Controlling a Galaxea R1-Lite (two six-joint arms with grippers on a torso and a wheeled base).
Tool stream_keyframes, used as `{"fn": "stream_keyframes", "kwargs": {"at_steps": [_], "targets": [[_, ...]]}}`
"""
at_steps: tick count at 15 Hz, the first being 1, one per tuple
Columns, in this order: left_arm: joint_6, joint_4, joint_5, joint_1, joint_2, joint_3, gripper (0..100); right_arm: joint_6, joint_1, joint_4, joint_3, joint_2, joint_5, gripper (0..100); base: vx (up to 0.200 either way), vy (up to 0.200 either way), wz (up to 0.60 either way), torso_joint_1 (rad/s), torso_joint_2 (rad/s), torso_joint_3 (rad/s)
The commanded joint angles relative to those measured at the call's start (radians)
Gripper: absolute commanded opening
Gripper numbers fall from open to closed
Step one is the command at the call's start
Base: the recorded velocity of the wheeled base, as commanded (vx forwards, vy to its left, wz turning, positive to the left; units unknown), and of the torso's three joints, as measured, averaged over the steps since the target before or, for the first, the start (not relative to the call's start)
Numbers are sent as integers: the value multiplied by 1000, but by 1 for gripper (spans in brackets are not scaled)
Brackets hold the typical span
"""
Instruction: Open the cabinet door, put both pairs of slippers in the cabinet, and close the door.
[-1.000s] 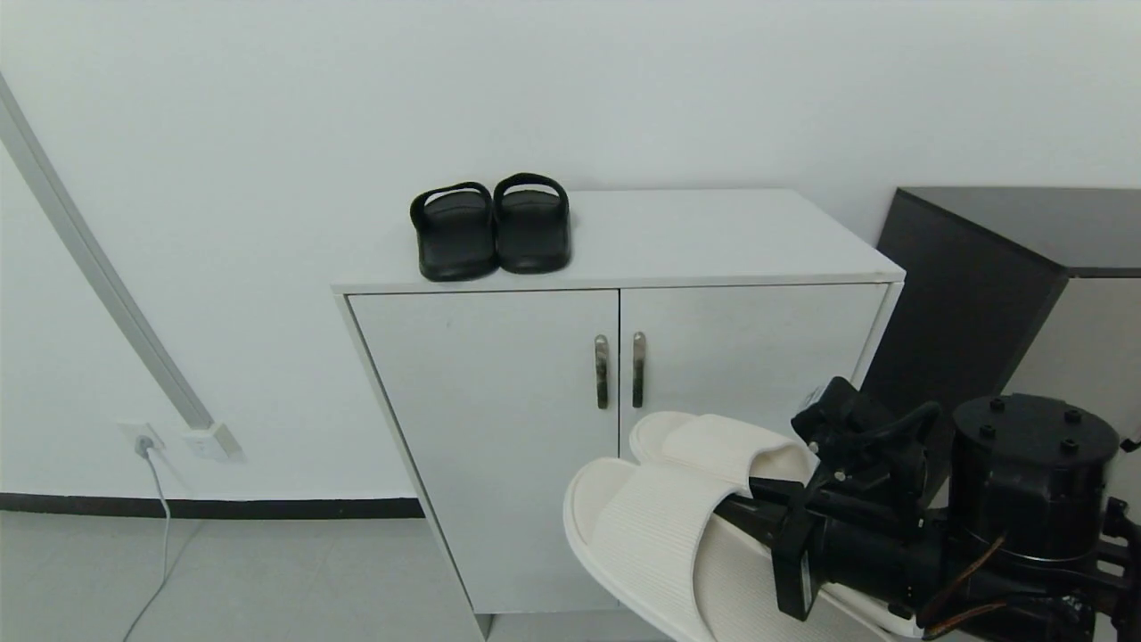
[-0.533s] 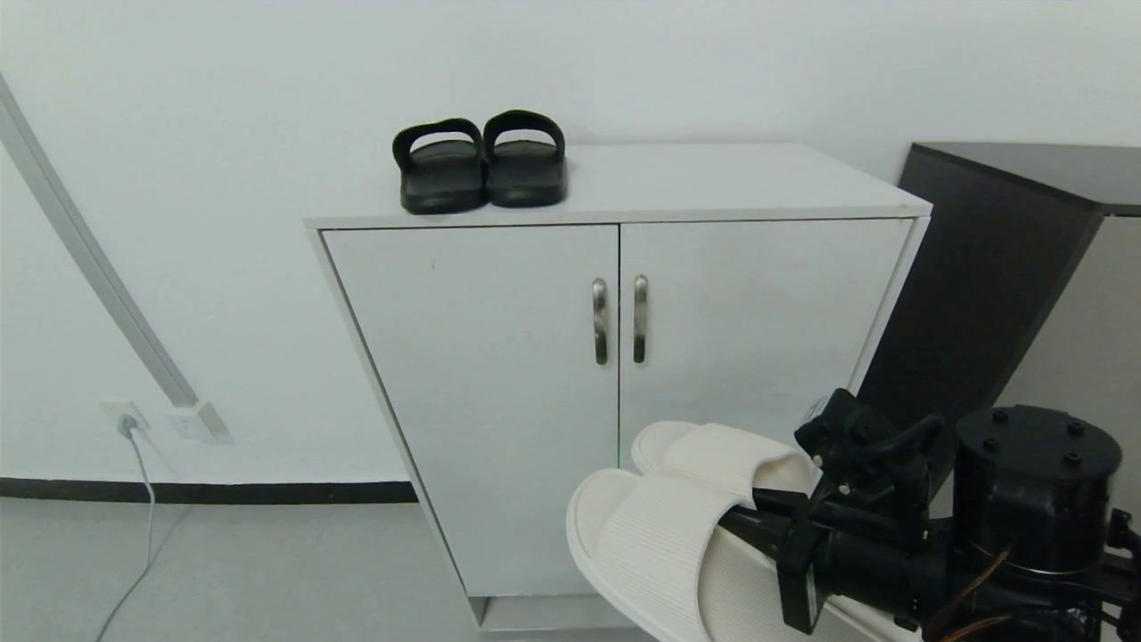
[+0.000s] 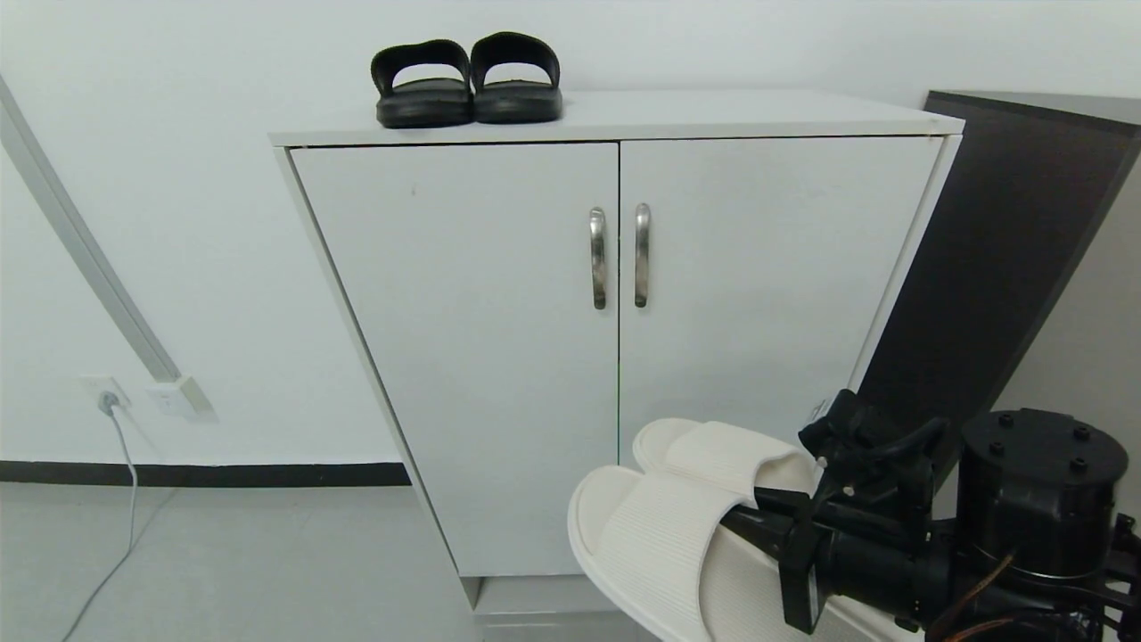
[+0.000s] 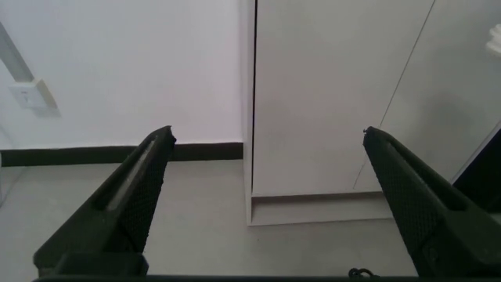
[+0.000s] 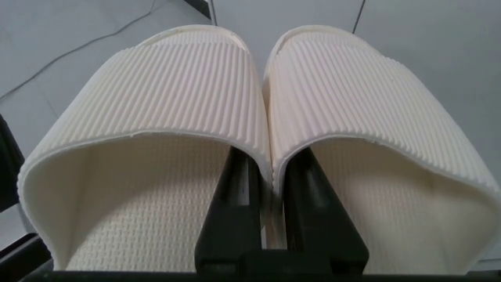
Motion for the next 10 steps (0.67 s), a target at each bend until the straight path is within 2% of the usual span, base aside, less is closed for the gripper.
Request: {"fn": "stream_keyframes", "kwargs": {"at_steps": [1, 3, 5, 6, 7, 8, 10], "targets": [[7, -2, 5, 0, 4, 0, 100, 0, 0, 0, -1, 0, 1, 0, 0, 0, 0, 2, 144, 139], [33, -2, 36, 1, 2, -6, 100, -2, 0, 0, 0, -1, 1, 0, 0, 0, 0, -1, 43, 40], [33, -2, 33, 1, 10, -21, 100, 0, 0, 0, -1, 2, 2, 0, 0, 0, 0, 0, 0, 0], [-18, 1, 29, -3, 71, -127, 100, 0, 0, 0, 0, 3, 2, 0, 0, 0, 0, 0, 0, 0], [-122, 1, 16, -20, 166, -233, 100, 0, 0, 0, -1, 8, 2, 0, 0, 0, 0, 0, 0, 0], [-159, -3, -24, -49, 268, -291, 100, -2, 0, 0, -1, 10, 2, 0, 0, 0, 0, 0, 0, 0], [-157, -69, -121, -114, 461, -334, 100, -2, 0, 0, -1, 8, -1, 0, 0, 0, 0, 0, 0, 0]]}}
